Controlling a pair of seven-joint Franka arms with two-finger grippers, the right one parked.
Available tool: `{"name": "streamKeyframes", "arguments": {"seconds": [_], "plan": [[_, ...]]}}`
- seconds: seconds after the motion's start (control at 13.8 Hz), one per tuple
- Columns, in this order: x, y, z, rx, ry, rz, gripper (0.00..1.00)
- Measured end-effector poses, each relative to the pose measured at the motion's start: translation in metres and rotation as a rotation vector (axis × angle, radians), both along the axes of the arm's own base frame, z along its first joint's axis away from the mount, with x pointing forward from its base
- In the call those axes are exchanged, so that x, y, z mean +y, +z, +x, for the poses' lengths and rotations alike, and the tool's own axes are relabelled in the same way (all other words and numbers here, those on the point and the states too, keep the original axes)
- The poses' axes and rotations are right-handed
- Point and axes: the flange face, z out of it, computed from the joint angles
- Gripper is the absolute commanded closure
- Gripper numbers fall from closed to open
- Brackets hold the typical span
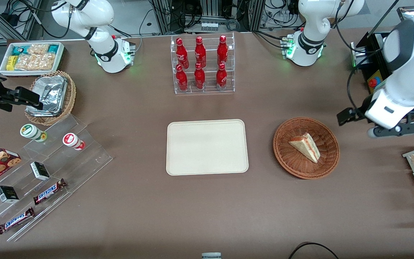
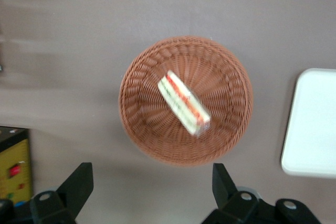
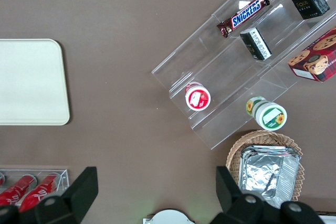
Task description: Place sandwich from basket to tray
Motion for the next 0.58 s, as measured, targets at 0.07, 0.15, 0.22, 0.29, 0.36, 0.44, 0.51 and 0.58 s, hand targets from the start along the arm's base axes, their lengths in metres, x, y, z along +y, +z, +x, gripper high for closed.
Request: {"name": "streamKeyframes", "arguments": {"seconds": [0.07,0.15,0.22,0.29,0.36,0.44,0.51,0.58], "plan": [[-0.002,-0.019,-0.001,-0.013,0.048,0.000,0.00],[-0.004,-0.037,-0.004,-0.024,0.111,0.000,0.00],[-0.006,-0.057,-0.007,-0.040,0.191,-0.002,0.00],[-0.007,-0.072,-0.011,-0.053,0.253,-0.005,0.00],[-0.008,-0.085,-0.015,-0.065,0.318,-0.009,0.00],[-0.012,-0.096,-0.019,-0.074,0.384,-0.013,0.00],[-0.020,-0.107,-0.023,-0.084,0.437,-0.018,0.00],[-0.029,-0.116,-0.028,-0.092,0.475,-0.023,0.00]]}}
